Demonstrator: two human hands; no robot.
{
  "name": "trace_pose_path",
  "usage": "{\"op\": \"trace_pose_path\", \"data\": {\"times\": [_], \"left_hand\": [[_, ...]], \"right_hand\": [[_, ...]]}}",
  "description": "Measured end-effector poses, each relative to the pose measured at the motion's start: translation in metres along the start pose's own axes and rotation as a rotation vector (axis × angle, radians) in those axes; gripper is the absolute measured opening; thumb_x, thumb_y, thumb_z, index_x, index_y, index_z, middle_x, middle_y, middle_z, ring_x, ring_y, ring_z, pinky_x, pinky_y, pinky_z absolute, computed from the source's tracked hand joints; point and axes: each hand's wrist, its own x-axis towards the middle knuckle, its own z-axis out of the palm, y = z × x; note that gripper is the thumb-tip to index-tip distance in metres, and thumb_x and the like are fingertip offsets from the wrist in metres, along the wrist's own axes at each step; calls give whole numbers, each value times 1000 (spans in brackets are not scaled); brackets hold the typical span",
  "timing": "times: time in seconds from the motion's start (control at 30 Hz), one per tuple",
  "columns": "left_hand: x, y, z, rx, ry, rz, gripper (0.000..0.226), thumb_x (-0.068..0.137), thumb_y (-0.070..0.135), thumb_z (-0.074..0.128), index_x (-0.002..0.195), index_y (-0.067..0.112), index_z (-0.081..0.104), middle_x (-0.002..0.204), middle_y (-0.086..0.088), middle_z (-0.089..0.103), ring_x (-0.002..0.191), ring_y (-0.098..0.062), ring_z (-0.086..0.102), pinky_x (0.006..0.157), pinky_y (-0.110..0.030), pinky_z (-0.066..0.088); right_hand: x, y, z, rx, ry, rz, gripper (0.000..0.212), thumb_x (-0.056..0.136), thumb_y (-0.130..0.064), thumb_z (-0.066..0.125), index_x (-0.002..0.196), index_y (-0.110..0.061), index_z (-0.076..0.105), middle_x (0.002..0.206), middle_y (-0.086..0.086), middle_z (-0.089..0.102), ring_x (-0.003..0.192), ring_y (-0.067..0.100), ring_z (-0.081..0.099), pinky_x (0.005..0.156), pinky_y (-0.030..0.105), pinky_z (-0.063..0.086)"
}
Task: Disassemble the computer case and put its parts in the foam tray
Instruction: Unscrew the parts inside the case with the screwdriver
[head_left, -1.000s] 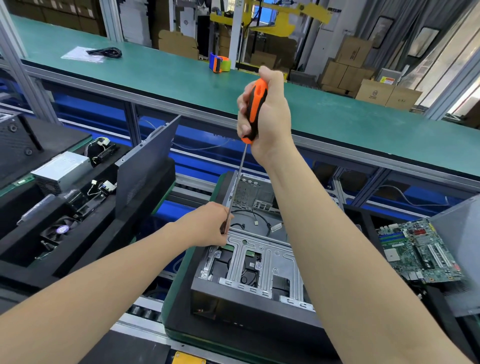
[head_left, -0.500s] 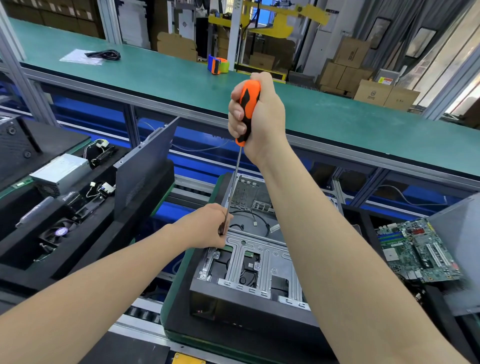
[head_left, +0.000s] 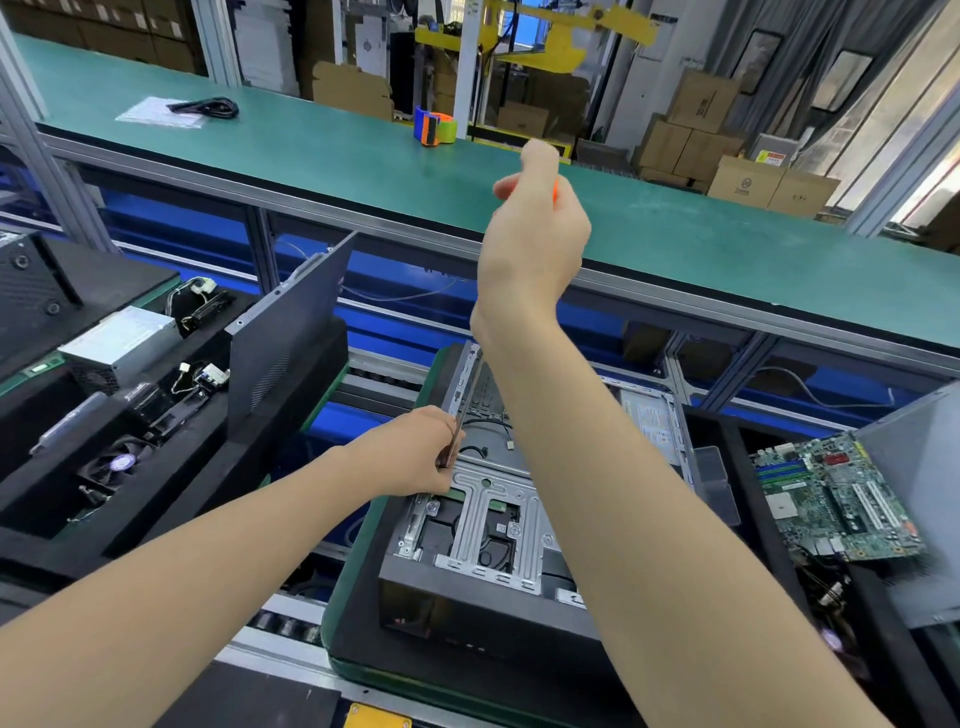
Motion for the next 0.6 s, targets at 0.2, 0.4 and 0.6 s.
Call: {"op": "trace_pose_path", "data": {"times": [0.2, 0.4, 0.6], "left_hand": [[1, -3, 0, 28, -6, 38, 17, 87, 24, 66, 74, 18, 57, 126, -1, 63, 120, -2, 52, 90, -18, 45], [3, -1, -3, 10, -22, 22, 9, 87, 21, 69, 81, 18, 63, 139, 5, 56, 140, 0, 40, 97, -14, 37], [6, 5, -6, -54, -102, -74, 11, 88, 17, 70, 81, 19, 62, 150, 5, 51, 124, -2, 55, 81, -9, 43]], "right_hand": [[21, 3, -10, 151, -310, 77, 48, 102, -40, 52, 64, -11, 48, 56, 5, 35, 48, 20, 27, 49, 33, 29], [46, 7, -14, 347, -897, 181, 51, 105, -42, 31, 67, -9, 41, 44, 2, 25, 37, 16, 13, 42, 22, 18], [59, 12, -13, 550, -1159, 285, 51, 98, -39, 35, 62, -6, 46, 44, 5, 34, 32, 14, 13, 38, 20, 16]]}}
